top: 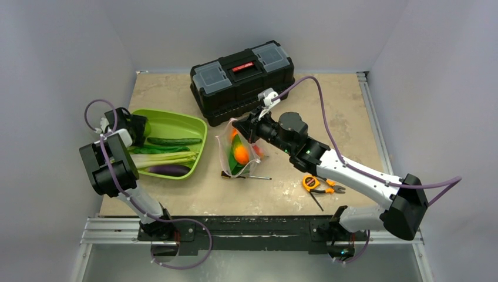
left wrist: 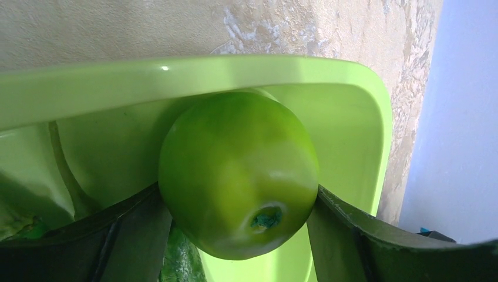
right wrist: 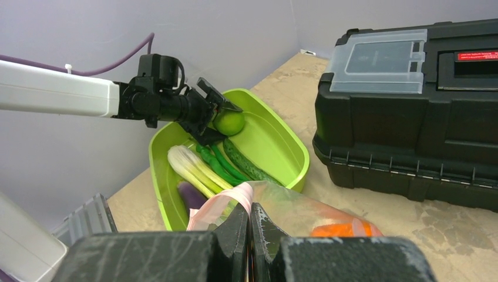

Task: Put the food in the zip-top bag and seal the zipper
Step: Pick up the fake fruit from the bin, then place the fake fruit in the zipper food storage bag, then zip the zipper food storage bag at the center of the board.

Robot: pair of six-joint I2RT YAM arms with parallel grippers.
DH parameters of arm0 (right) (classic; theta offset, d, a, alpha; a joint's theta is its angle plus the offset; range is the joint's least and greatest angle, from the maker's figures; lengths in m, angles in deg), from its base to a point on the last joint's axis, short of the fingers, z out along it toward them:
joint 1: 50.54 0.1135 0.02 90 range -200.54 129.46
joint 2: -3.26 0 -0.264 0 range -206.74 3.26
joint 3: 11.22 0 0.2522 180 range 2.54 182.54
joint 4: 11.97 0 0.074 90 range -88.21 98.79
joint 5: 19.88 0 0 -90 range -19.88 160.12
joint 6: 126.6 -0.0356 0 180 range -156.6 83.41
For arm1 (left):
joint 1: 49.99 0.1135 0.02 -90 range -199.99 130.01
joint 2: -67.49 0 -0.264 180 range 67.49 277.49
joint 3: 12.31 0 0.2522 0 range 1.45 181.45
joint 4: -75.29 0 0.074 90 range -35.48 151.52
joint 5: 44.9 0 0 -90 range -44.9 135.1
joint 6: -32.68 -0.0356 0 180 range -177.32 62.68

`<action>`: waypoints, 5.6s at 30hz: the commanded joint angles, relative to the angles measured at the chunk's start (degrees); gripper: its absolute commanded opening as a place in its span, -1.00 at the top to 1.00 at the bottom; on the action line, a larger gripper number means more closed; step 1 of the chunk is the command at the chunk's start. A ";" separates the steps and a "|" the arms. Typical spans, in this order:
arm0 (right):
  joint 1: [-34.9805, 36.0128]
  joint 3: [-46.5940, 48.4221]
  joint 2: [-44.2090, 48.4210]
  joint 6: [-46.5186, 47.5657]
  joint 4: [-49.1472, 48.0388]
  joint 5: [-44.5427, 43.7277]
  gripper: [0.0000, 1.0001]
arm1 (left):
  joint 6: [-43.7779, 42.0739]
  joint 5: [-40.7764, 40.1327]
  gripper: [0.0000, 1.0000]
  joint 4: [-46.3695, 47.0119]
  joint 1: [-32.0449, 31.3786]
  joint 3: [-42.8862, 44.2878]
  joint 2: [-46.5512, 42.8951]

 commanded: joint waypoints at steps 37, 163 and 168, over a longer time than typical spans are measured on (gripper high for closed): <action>0.18 5.18 -3.04 0.83 -2.48 -0.92 1.00 | -23.23 27.07 1.00 -6.26 -25.89 -9.94 -45.12; -0.13 10.21 -6.50 1.95 5.11 4.59 1.00 | -13.63 4.14 1.00 -25.39 -59.63 9.95 -42.55; -0.16 10.48 -6.67 2.45 5.08 4.63 1.00 | -13.16 1.60 1.00 -27.91 -59.15 11.39 -40.57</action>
